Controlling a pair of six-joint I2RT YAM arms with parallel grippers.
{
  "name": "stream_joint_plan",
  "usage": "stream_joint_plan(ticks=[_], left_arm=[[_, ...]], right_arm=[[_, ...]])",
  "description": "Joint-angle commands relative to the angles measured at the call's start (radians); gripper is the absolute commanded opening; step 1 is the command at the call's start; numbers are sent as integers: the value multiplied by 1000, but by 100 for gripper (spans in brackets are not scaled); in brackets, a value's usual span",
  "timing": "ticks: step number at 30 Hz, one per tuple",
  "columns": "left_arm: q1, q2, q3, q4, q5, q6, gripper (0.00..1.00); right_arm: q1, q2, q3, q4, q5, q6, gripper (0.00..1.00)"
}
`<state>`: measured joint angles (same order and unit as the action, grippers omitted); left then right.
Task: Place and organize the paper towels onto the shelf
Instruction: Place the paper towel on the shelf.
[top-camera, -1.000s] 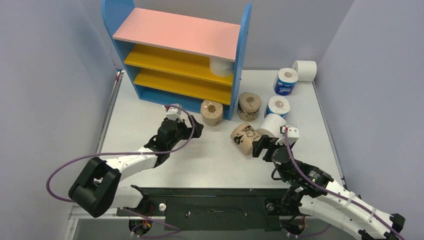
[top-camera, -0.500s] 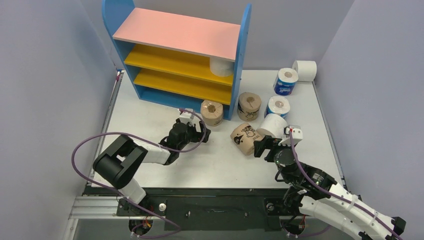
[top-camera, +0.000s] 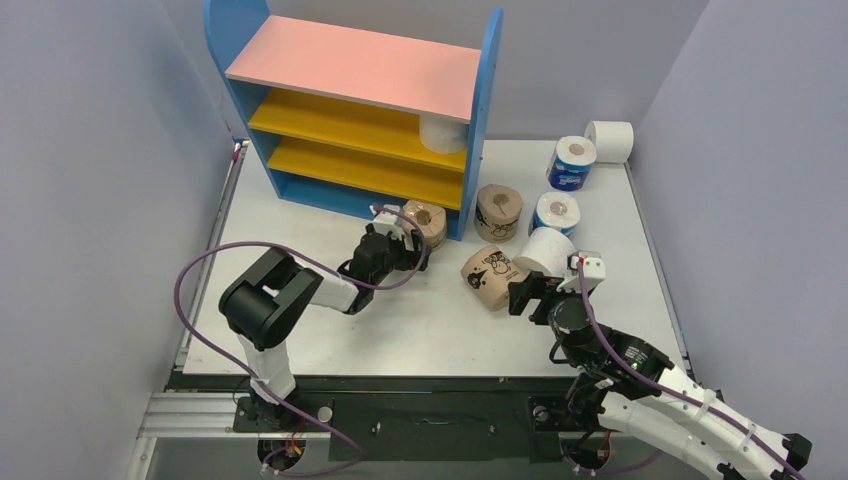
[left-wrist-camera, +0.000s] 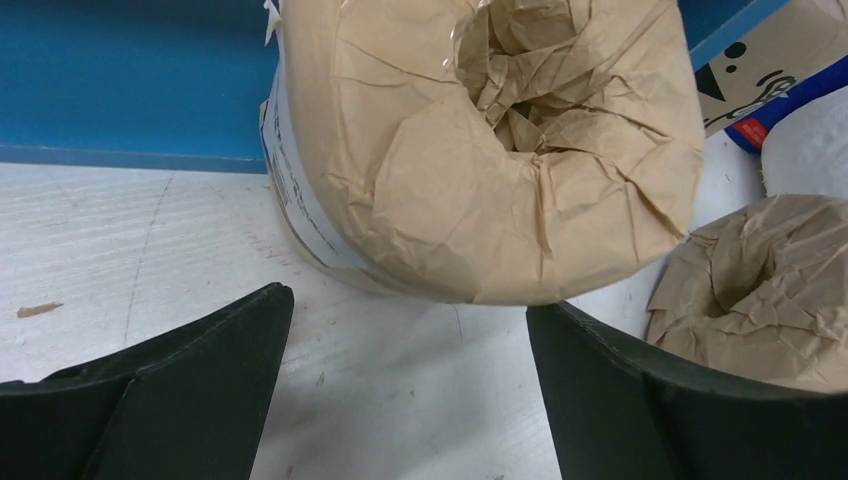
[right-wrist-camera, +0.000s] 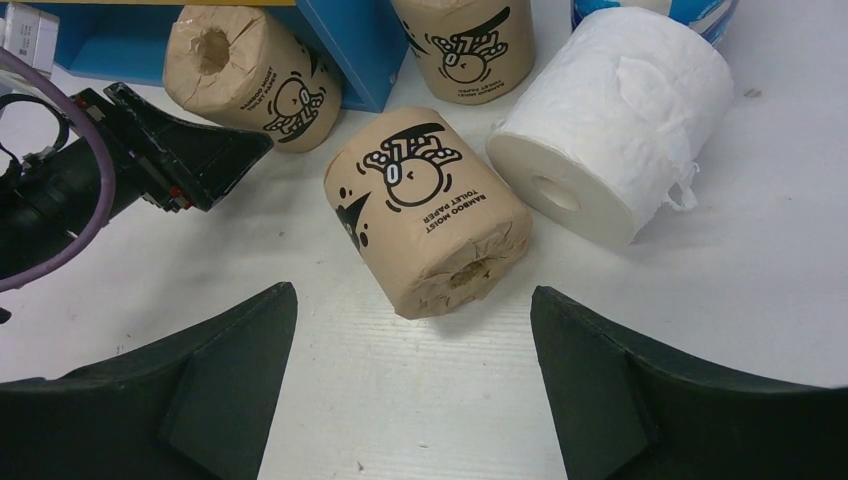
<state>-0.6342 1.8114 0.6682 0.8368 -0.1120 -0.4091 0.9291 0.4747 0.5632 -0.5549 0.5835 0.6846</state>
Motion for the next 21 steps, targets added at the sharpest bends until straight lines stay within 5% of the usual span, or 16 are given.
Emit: stream_joint_plan(ticks=[1,21], left_arm=[[-1,43,59,99,-5,12,85],[24,144,166,160,19,-23,75]], right_arm=[[-1,0,14,-2,36,-11,82],[-1,21,15,-14,54,-4,82]])
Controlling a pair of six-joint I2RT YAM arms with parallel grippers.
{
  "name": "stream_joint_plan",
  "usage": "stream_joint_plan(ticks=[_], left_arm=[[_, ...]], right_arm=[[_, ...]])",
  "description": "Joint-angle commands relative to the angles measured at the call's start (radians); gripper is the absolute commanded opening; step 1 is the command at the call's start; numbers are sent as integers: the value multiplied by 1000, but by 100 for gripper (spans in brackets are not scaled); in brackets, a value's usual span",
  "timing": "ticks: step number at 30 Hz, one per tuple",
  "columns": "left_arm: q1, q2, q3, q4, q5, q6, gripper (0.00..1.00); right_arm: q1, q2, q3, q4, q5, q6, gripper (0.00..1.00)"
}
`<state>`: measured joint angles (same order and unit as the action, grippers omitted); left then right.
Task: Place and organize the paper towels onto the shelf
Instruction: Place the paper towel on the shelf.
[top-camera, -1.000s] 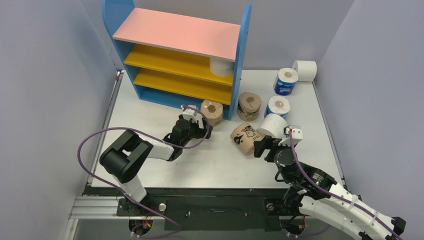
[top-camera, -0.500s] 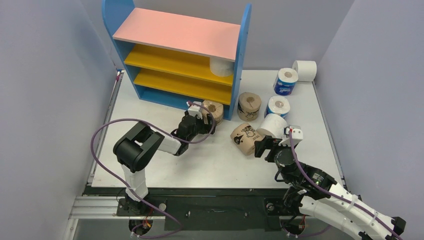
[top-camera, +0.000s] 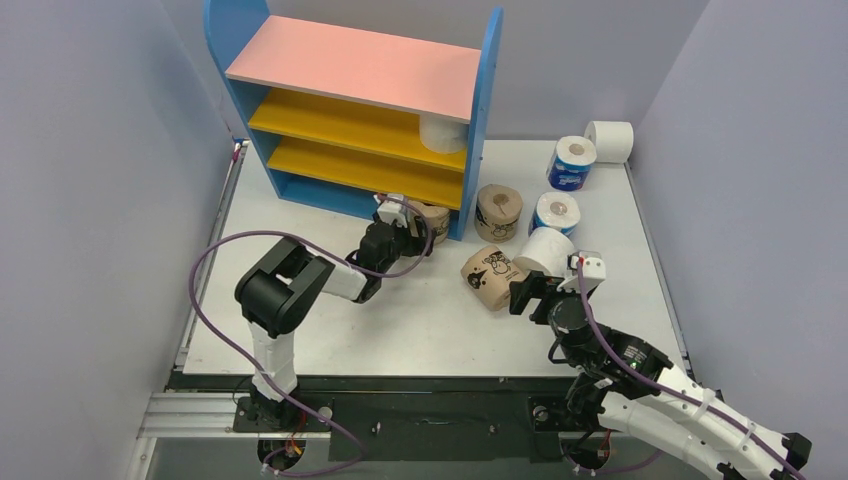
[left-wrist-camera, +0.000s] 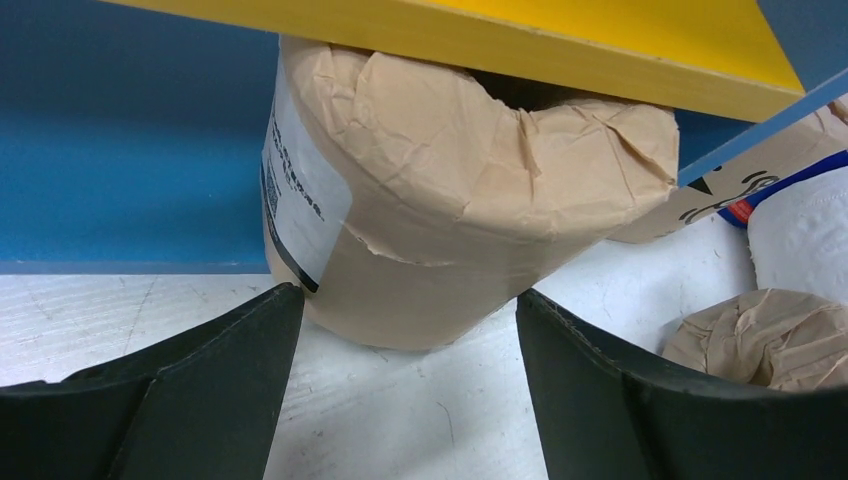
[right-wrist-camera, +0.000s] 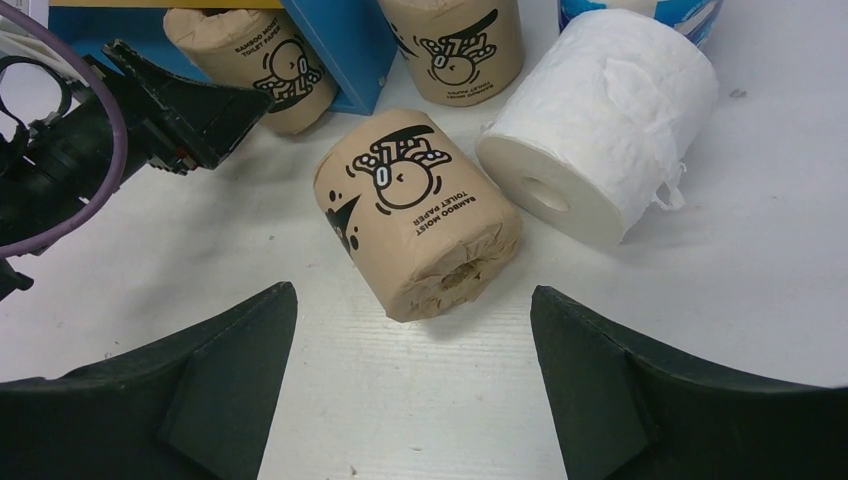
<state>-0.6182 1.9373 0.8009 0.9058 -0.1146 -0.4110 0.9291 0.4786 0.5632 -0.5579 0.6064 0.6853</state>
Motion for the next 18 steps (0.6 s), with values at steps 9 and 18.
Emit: stream_joint_plan(ticks=[9,18], left_arm=[[10,58,85,63,38,-71,75],[18,107,143,46,64,-135,74]], right_arm=[[-1,40,20,-9,33,-7,82],[-1,47,21,-8,39,-7,82]])
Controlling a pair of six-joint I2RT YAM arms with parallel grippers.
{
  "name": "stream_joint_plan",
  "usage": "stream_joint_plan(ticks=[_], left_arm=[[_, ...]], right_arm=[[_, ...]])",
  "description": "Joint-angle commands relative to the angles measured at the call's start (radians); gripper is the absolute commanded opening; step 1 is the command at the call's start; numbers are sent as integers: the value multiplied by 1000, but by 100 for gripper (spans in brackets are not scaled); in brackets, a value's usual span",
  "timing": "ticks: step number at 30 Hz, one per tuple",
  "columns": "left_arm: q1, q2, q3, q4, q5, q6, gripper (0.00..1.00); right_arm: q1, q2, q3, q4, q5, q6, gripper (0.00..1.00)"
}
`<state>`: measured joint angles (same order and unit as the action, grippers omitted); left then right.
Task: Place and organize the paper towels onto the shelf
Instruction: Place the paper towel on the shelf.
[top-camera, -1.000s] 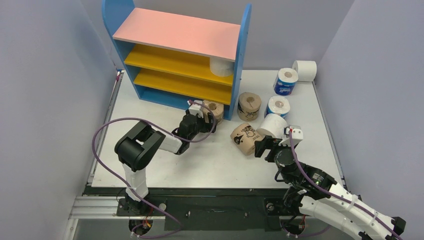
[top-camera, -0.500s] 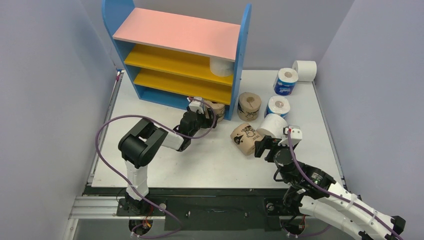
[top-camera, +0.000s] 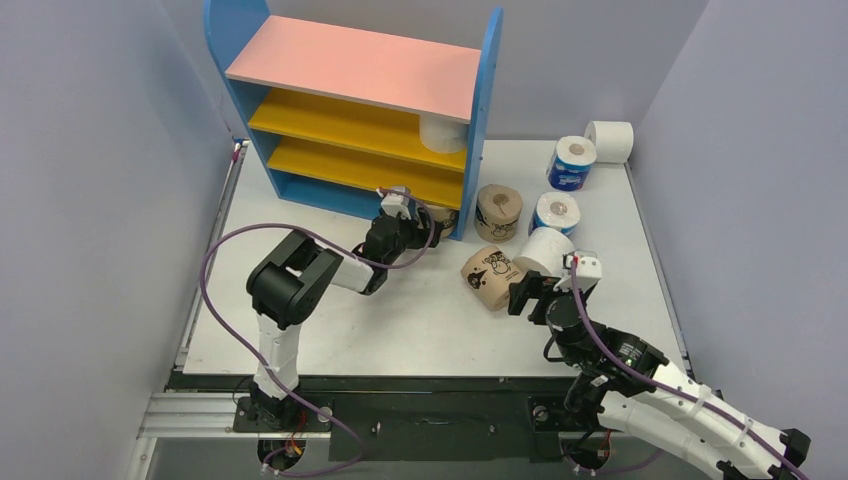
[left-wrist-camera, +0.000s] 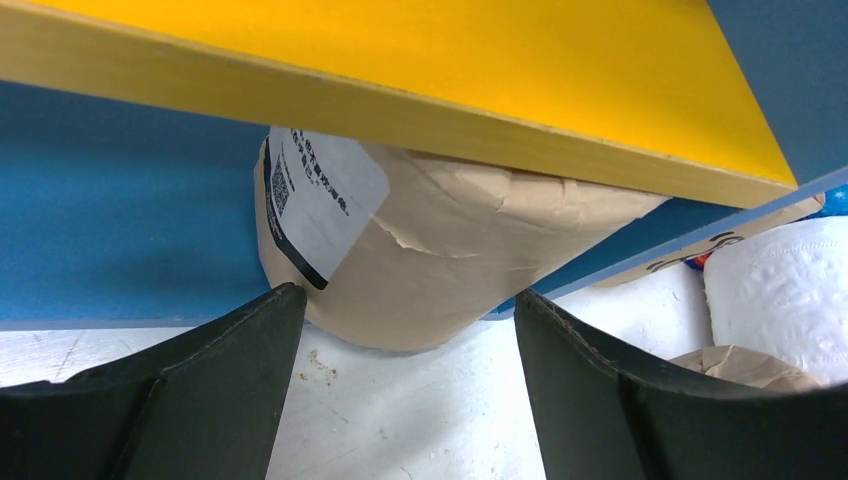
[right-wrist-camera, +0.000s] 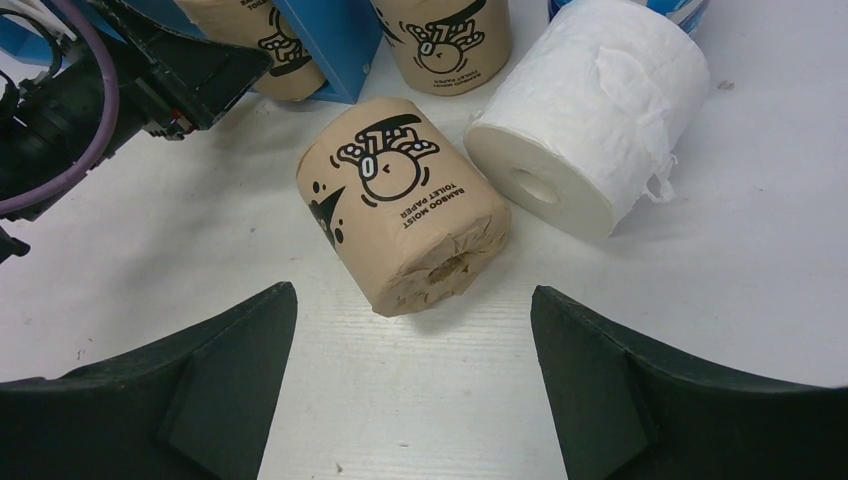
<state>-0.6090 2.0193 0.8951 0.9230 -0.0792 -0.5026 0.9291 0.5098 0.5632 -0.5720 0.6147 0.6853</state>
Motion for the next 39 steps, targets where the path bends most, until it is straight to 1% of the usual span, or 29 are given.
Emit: stream_joint_plan(ticks=[1,5,8,13,17,19,21,22,23,24,25,26,29,31,33,39], left_arm=[[9,30,52,24,29,-48,74],[10,41,73,5,33,-57,74],[10,27,57,25,34,-52,74],[15,-63,-50,85,15,-39,77],[27,-124,-122,126,15,-63,77],[31,-141,-149,149,15,-93,76],[39,-146,-167,182,19,-141,70],[45,-142,-172,206,22,-188,60],[50,-140,-178,219,26,-214,54],[56,-132,-182,250,28,-271,44],[58,-128,-189,267,29,-296,39],[61,-118,-192,301,29,-351,30],[66,-101,-185,336,38,-433,17],[69,-85,-166,344,54,-469,4],[72,-68,-142,343,66,-495,0],[74,-20,-73,288,74,-543,0]], right_arm=[[-2,17,20,6,31,-7,82],[-2,22,22,6,33,-10,82],[-2,20,23,6,35,-11,82],[-3,22,24,6,36,-12,82],[-2,23,23,7,32,-13,82],[-1,24,21,6,30,-11,82],[-1,21,19,7,28,-8,82],[-1,21,18,9,27,-8,82],[-1,20,19,10,27,-7,82],[-1,19,19,10,26,-6,82],[-1,18,20,9,25,-6,82],[-2,17,21,7,26,-6,82],[-2,12,23,4,26,-6,82],[-2,12,23,3,26,-6,82],[-2,14,23,3,26,-5,82],[-4,19,28,2,29,-10,82]])
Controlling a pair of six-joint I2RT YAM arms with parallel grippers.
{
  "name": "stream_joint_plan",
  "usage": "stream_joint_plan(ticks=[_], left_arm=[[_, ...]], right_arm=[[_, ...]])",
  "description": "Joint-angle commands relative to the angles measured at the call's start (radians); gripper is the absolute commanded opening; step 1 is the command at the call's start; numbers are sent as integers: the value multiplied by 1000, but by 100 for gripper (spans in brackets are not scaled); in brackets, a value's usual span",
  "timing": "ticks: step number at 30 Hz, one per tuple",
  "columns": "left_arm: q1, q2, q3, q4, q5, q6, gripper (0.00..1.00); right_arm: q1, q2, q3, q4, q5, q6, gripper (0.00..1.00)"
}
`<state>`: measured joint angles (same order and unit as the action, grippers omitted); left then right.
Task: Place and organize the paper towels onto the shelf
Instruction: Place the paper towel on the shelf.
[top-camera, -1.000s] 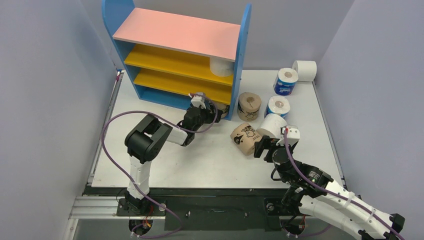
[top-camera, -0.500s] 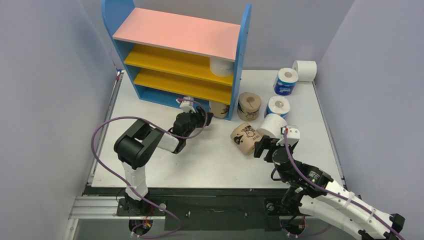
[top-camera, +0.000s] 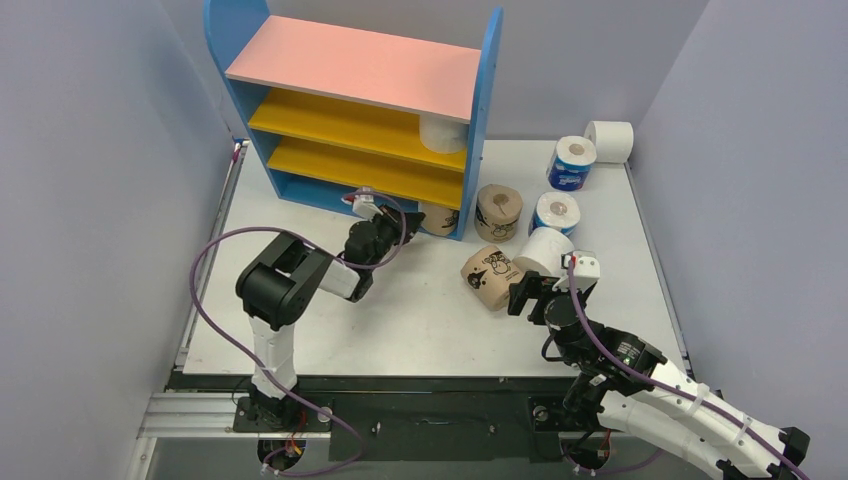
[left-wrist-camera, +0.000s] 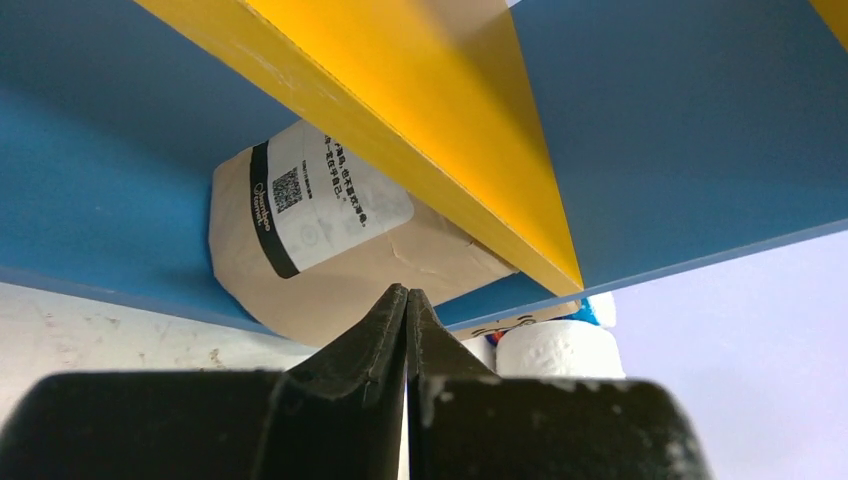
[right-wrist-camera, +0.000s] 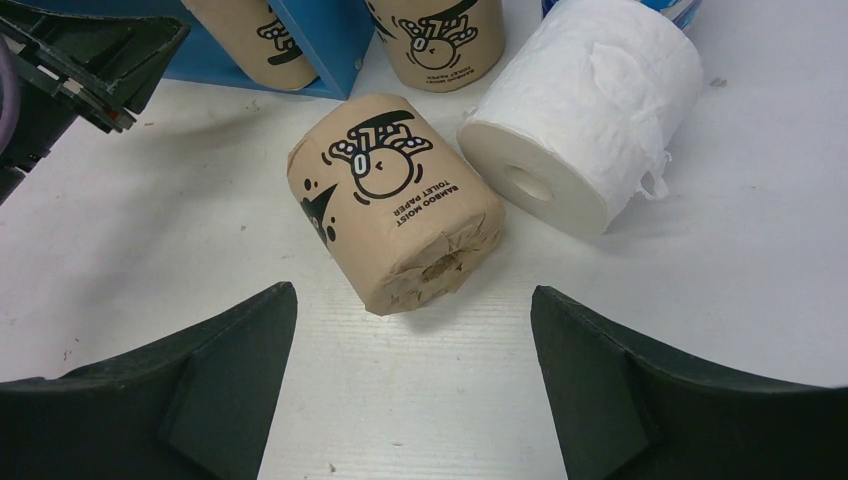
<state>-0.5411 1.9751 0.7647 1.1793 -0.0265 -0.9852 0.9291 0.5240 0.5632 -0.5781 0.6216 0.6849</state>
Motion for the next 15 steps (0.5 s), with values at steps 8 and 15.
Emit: stream_joint_plan(ticks=[8,15], left_arm=[[6,76,97,2,24,-72,0],[1,111,138,-23,27,-68,0]], right_arm=[[-3,14,29,8,26,-16,82],[-3,23,31,9,30,-20,82]])
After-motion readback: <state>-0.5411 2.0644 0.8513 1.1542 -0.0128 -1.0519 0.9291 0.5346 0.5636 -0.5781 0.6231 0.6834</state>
